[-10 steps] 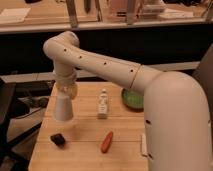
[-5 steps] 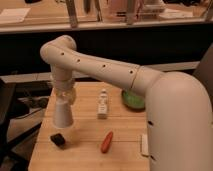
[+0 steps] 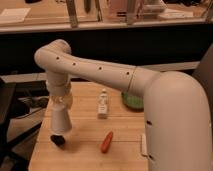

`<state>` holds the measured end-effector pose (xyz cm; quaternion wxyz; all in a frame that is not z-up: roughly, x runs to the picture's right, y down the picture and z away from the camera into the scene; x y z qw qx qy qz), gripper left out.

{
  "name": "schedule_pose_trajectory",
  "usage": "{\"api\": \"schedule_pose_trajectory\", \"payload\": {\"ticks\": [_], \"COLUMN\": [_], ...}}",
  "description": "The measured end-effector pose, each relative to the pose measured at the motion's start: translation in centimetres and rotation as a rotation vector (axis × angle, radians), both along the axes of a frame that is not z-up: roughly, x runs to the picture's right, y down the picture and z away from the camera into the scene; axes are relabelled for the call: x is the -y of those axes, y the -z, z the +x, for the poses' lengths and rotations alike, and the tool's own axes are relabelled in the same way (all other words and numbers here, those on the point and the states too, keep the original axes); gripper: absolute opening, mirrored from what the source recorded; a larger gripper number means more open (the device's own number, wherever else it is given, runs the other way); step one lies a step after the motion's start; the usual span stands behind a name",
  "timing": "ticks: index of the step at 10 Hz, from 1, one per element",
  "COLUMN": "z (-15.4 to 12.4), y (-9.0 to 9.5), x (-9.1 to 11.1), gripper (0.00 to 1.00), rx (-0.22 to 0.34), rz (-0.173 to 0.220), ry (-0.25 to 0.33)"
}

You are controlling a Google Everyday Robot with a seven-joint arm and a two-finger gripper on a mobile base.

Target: Place the ceramic cup over the eraser

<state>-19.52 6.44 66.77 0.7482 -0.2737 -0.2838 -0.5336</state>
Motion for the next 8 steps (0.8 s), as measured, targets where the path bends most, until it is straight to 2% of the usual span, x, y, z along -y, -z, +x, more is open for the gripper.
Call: {"api": "schedule_pose_trajectory", "payload": {"ticks": [3,8], "z": [-0.9,-1.4], "y": [0.2,-0.4], "x": [-1.1,-2.4], "gripper": [0.03,0.03], "rx": [0.016,0.023], "rz": [-0.004,-0.012], "ry": [0.023,0.051]}}
